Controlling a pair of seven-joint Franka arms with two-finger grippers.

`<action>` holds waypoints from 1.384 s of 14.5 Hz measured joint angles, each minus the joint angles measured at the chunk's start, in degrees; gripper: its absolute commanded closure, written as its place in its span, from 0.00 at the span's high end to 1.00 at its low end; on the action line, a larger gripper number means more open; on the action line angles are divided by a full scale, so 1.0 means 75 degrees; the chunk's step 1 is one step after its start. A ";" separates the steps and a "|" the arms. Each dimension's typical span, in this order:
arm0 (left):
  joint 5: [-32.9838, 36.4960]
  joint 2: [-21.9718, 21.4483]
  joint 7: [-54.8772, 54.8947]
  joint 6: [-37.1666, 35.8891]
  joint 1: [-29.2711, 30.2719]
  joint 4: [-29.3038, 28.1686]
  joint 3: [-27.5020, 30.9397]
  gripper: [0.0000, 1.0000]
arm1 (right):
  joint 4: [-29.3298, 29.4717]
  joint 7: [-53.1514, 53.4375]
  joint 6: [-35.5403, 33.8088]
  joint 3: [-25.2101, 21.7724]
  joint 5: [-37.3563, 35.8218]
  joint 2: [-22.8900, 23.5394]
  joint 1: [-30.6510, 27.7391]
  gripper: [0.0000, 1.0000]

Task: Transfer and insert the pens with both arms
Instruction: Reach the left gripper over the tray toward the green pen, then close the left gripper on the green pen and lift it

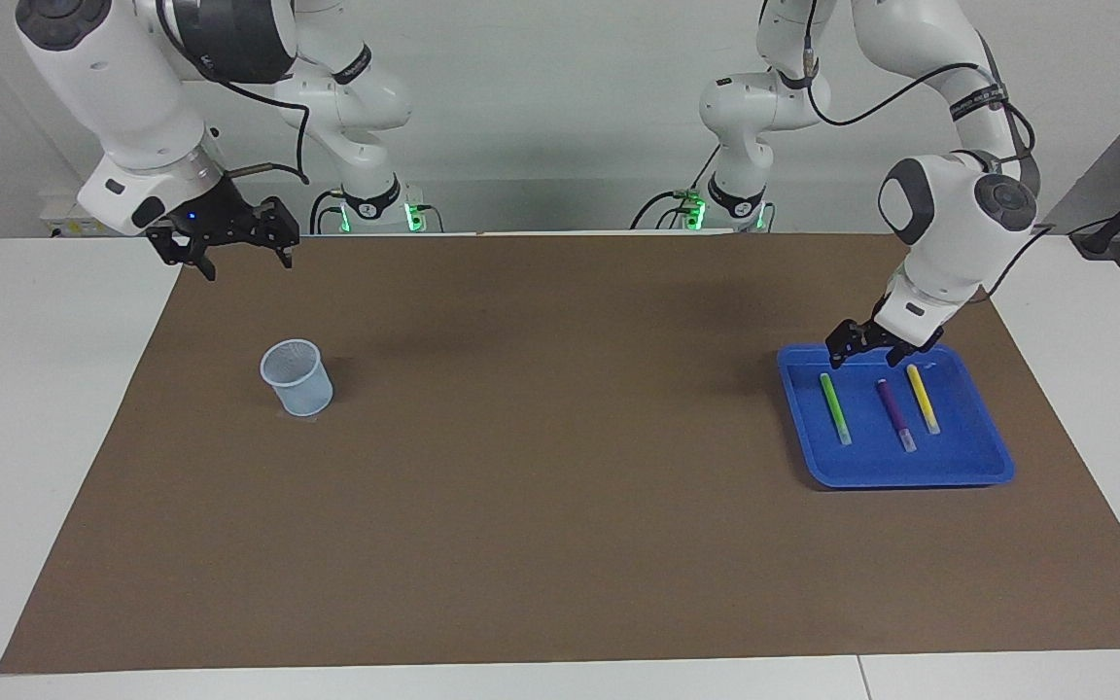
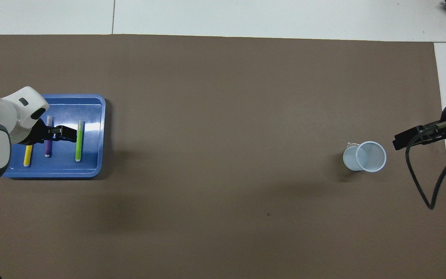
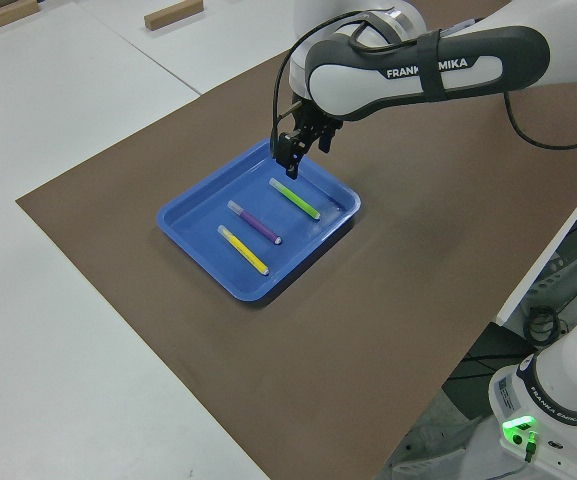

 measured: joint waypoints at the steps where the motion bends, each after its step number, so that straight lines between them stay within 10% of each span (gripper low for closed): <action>1: -0.0001 0.0149 0.0000 0.0164 -0.0001 -0.0008 -0.0006 0.97 | 0.0000 0.0000 0.0000 0.0000 0.0000 0.0000 0.0000 1.00; 20: -0.0004 0.1338 0.0066 0.1842 -0.0002 -0.0259 -0.0026 0.87 | 0.0000 0.0000 0.0000 0.0000 0.0000 0.0000 0.0000 1.00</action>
